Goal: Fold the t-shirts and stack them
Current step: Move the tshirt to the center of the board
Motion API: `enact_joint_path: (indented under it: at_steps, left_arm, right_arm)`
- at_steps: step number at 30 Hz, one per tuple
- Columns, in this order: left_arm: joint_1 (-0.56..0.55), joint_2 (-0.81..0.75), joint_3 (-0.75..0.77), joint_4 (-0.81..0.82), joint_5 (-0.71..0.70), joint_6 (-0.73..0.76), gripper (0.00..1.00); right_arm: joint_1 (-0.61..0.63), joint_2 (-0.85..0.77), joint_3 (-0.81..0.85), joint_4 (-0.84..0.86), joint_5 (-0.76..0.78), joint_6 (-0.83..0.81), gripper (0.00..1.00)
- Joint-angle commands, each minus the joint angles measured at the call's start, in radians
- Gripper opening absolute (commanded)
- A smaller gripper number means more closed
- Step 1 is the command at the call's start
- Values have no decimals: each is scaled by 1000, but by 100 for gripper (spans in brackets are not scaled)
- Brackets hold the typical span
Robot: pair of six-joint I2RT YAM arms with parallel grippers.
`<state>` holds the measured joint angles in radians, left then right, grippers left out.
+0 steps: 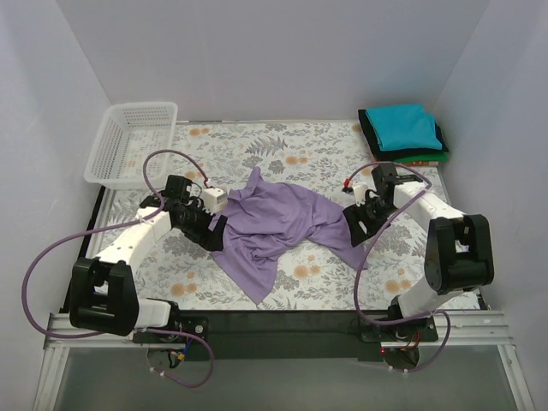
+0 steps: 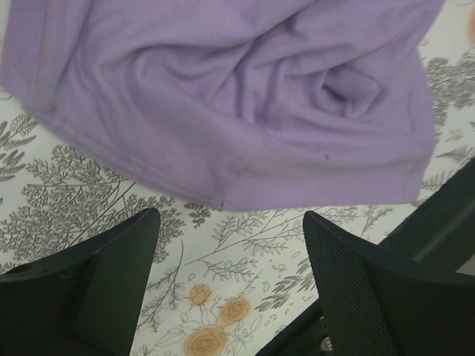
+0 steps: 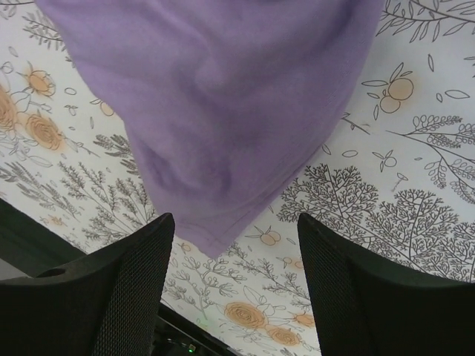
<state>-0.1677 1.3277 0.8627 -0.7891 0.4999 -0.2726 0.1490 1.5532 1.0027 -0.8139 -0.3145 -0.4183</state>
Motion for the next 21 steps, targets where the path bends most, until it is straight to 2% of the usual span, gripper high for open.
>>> enact_joint_path:
  at_steps: [1,4,7,10,15,17,18,20,21]
  left_arm:
    - [-44,-50,-22,86,-162,26,77]
    - [-102,-50,-66,137,-214,21,76]
    - [-133,-7,-93,208,-313,-13,67]
    - [-135,65,-79,264,-400,-54,59]
    - [-135,162,-68,346,-555,-56,54]
    - [-131,195,-74,394,-593,-45,47]
    - [-127,215,-73,405,-615,-30,43]
    - [-95,296,-30,418,-630,-19,28]
    - [-76,329,-5,418,-630,-22,22]
  right_arm:
    - [32,45,33,44,44,15,71]
    - [63,94,21,68,75,19,68]
    - [72,149,17,108,103,29,63]
    - [70,191,14,127,149,27,55]
    - [67,205,7,142,195,10,52]
    - [64,202,8,144,204,4,48]
    - [57,197,14,140,207,0,42]
    - [46,197,25,139,216,-5,35]
    - [37,199,37,136,218,-7,28]
